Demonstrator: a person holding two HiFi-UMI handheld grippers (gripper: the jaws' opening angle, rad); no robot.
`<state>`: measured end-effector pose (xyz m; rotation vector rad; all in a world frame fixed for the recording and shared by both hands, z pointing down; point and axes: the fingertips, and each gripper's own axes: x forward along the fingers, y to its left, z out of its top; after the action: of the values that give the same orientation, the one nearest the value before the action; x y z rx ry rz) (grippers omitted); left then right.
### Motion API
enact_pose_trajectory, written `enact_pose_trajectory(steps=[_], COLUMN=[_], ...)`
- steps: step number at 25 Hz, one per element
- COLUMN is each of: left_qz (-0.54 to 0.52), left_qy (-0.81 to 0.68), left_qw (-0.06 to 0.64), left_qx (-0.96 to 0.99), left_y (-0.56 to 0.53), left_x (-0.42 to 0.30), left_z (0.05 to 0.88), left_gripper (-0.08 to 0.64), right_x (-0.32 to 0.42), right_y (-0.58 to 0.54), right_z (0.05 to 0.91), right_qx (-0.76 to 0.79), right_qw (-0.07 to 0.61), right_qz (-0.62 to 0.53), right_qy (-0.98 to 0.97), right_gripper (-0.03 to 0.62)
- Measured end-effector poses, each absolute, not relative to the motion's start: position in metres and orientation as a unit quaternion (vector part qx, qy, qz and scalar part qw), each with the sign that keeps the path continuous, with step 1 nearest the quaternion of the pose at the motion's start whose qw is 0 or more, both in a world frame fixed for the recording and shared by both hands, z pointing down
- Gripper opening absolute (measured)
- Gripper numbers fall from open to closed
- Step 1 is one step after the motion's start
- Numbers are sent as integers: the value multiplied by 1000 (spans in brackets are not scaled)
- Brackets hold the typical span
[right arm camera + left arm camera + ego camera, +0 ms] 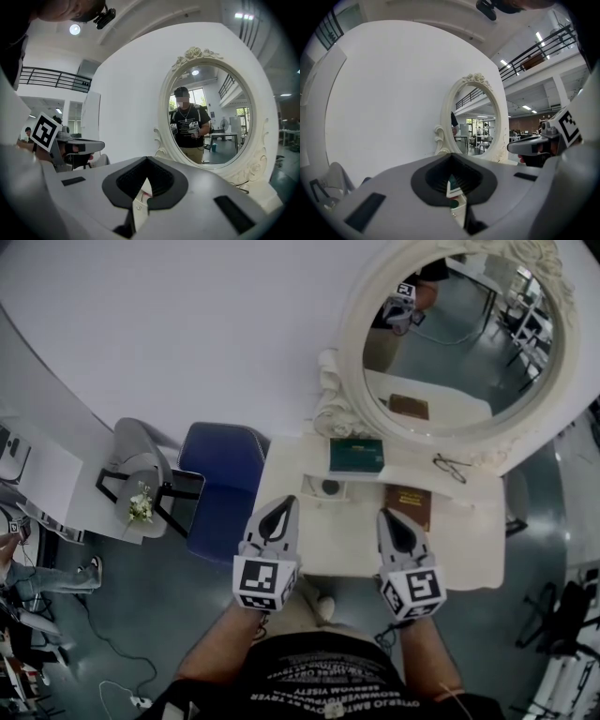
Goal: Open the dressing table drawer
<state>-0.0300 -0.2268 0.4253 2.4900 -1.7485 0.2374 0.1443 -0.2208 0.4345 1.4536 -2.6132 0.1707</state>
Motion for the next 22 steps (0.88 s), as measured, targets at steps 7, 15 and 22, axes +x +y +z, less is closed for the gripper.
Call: enact_pose_trajectory(steps=[7,15,22], left_qz=[70,74,83], left_qy=[-570,-565,-558], left_qw=[47,48,44], left_qx=[817,821,824], left_y=[-219,-209,-204], left_x=[-33,-31,-29], left_z=[419,420,415], left_gripper=[3,3,3], right_x=[146,142,137], right_y=[-209,-199,-197], right_z=[428,428,425], right_qx=[495,493,489], right_qw=[65,68,67], right_qz=[48,50,47], right_qy=[-865,-866,-868], right_gripper=[2,2,2])
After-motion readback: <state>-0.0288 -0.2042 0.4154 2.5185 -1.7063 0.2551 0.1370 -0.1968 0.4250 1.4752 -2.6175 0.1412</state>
